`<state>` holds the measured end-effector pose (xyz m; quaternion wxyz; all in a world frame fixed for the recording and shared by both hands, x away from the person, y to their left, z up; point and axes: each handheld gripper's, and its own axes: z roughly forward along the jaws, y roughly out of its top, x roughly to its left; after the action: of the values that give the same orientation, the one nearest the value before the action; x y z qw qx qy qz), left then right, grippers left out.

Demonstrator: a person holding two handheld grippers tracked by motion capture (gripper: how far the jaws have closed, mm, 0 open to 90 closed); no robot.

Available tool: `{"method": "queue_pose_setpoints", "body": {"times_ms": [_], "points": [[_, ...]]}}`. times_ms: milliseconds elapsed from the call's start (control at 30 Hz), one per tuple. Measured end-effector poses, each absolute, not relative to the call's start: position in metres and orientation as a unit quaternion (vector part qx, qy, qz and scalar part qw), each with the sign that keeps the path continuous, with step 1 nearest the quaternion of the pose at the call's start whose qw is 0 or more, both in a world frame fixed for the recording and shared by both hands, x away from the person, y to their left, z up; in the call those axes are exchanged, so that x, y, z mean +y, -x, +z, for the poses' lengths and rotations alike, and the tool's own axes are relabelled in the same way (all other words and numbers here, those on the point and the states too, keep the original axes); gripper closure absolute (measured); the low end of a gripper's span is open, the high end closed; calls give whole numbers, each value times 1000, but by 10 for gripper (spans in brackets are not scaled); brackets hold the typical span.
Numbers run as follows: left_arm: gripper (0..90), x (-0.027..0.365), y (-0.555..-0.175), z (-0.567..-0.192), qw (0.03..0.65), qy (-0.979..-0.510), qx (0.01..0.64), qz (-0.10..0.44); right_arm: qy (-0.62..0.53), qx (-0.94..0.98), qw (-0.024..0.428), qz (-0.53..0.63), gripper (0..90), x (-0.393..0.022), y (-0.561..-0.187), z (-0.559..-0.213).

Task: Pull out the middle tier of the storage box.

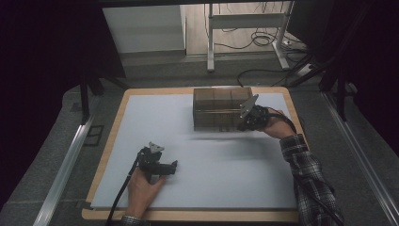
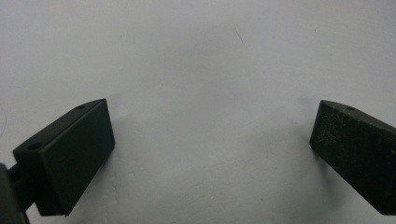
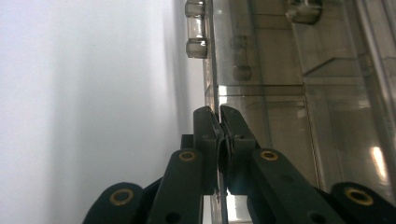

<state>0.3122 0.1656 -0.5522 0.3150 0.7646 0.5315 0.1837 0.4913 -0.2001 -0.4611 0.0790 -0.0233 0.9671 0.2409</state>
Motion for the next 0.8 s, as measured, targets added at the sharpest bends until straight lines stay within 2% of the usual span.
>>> {"method": "queue_pose_setpoints", "body": {"times_ms": [800], "points": [[0,166,-312,-552,315,-765,532,184,52,968,81,231,858,-202,-462,-461]]}}
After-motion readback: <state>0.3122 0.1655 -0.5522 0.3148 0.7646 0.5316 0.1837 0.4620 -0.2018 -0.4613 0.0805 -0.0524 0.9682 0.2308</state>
